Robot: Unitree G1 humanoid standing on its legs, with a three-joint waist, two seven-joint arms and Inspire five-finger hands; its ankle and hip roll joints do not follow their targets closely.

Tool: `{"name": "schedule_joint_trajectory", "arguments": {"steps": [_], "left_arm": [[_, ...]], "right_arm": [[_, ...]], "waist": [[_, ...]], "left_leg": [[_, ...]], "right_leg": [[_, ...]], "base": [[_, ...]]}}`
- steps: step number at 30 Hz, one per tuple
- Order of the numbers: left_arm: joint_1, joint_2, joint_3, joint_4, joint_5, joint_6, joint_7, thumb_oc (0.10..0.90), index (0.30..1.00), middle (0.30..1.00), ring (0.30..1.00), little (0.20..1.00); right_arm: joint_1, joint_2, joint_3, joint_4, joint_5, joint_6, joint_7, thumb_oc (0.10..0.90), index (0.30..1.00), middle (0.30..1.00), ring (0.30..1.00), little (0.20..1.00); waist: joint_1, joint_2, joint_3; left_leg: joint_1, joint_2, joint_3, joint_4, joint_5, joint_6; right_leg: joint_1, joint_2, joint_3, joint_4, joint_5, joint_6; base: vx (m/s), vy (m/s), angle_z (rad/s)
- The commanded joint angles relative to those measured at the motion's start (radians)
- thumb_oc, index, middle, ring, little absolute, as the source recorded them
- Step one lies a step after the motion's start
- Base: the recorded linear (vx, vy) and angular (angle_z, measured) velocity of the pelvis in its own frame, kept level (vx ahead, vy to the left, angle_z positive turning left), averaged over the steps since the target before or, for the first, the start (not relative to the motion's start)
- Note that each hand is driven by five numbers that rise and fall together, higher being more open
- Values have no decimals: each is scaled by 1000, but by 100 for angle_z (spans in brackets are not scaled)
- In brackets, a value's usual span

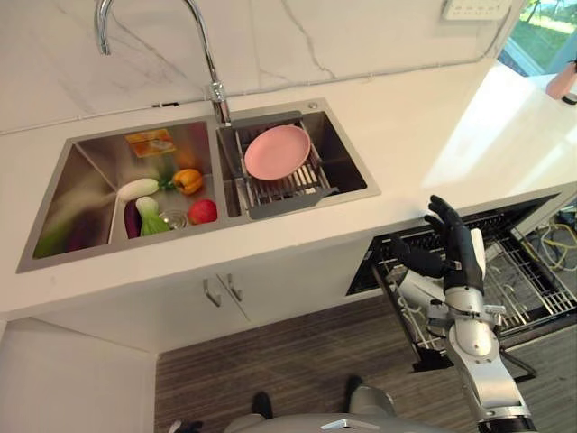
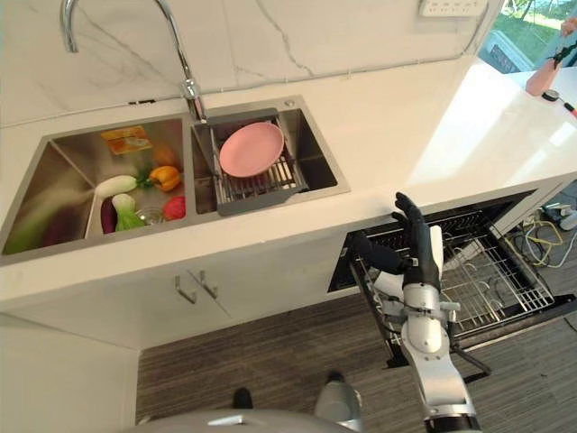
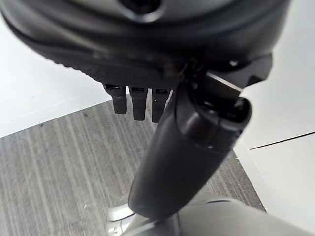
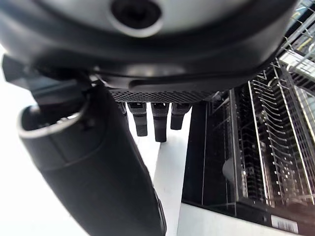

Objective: Place the dishes in the dishwasher.

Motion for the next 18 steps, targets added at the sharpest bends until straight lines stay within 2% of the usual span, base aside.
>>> {"name": "schedule_joint_trajectory", "arguments": {"steps": [1,3,6,9,10,12,15,18], "left_arm": [[-22,-4,3,19,-50,-6,14,800,900,900,900,900],[-17,-8,-16,26,-11,2,7,800,900,900,900,900],[-12,-11,-28,21,17,3,5,800,900,900,900,900],[-11,-21,-44,7,28,-1,12,800,900,900,900,900],[-15,-21,-48,-5,39,-3,24,800,900,900,900,900],[-15,-19,-54,-22,55,-6,25,800,900,900,900,900],[-16,-14,-66,-36,72,-7,10,800,900,900,900,900],[-19,-6,-89,-38,78,-9,-11,800,900,900,900,900]], "right_arm": [[-160,-60,-58,-233,-64,-151,19,800,900,900,900,900],[-145,-64,-34,-238,-74,-150,35,800,900,900,900,900],[-127,-72,-27,-255,-121,-145,25,800,900,900,900,900],[-76,-63,-21,-319,-236,-138,-29,800,900,900,900,900],[-76,-90,4,-343,-317,-139,-43,800,900,900,900,900],[-102,-140,24,-336,-387,-133,-39,800,900,900,900,900],[-132,-183,40,-312,-386,-132,-2,800,900,900,900,900],[-188,-188,64,-218,-276,-126,47,800,900,900,900,900]], "waist": [[56,-16,-38],[63,-14,-56],[62,-11,-63],[50,-5,-68],[47,-4,-65],[50,-5,-63],[56,-6,-66],[64,-12,-74]], "left_leg": [[9,61,16,40,-68,-26],[21,64,15,31,-69,-32],[29,66,13,26,-69,-35],[37,67,14,22,-74,-39],[36,63,14,24,-78,-36],[35,56,13,24,-82,-27],[40,46,17,17,-85,-20],[43,37,15,13,-87,-15]], "right_leg": [[114,-40,-53,-96,2,53],[160,-39,-71,-161,17,56],[186,-35,-78,-194,21,56],[204,-39,-83,-220,28,59],[196,-47,-77,-217,33,66],[186,-57,-69,-206,41,71],[180,-65,-59,-200,44,74],[184,-71,-57,-201,46,74]], "base": [[119,-71,-14],[112,-54,8],[49,-19,10],[25,16,12],[-12,48,3],[-20,54,-7],[-1,32,-6],[11,27,-12]]}}
